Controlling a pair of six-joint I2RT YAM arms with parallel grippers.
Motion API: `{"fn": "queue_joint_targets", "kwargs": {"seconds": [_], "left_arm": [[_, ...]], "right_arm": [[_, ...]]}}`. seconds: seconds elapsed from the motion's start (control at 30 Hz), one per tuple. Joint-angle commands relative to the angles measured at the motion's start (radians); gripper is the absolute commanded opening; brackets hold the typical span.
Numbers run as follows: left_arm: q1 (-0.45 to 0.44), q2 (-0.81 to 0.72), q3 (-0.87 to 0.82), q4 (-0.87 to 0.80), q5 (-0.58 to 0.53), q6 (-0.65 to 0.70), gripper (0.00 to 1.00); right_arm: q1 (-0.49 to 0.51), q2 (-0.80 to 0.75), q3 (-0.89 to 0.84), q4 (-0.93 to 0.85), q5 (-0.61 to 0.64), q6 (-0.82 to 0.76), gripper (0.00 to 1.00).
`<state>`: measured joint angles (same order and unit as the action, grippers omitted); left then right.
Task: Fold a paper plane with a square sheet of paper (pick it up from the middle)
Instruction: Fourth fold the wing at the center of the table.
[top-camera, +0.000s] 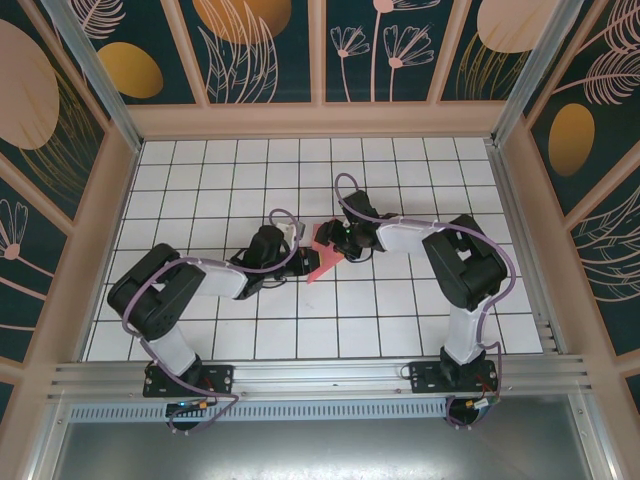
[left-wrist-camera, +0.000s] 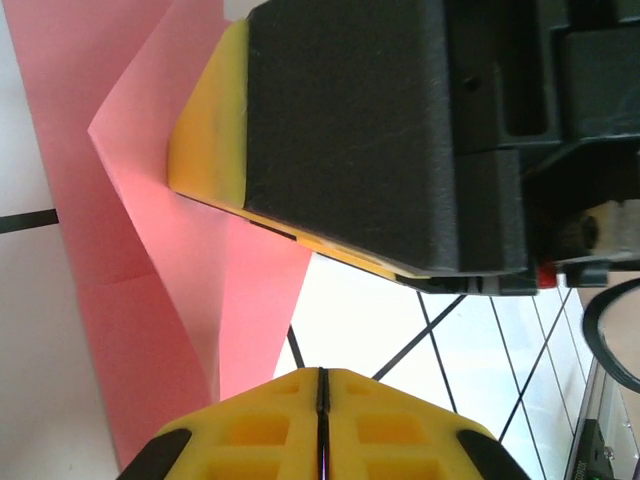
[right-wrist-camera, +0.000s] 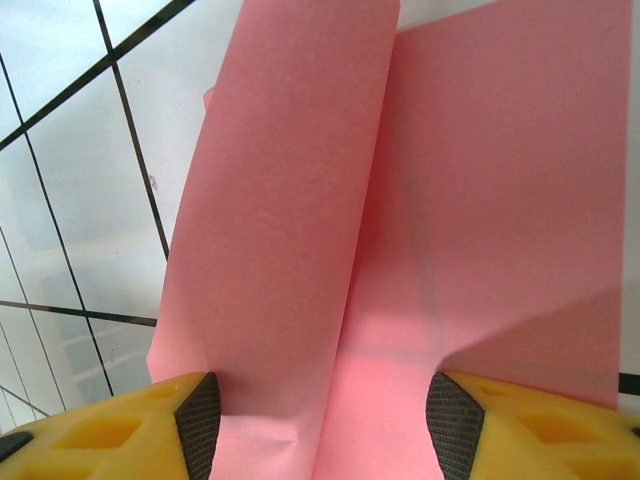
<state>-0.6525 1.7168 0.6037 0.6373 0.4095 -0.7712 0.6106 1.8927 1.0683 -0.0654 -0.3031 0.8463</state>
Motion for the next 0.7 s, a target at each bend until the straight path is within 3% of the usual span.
{"fn": "queue_joint_targets", "kwargs": {"seconds": [0.0,0.67], "left_arm": [[0.004,0.029,0.03,-0.026,-0.021,0.004,0.1],[0.005,0.06,0.045,-0.081,-0.104,0.003,0.07]], "right_arm": [[0.006,0.098,-0.027,-0.122,0.093,0.01,0.62],[0.009,0.086,-0.045,-0.117,0.1,-0.034,0.59]]}}
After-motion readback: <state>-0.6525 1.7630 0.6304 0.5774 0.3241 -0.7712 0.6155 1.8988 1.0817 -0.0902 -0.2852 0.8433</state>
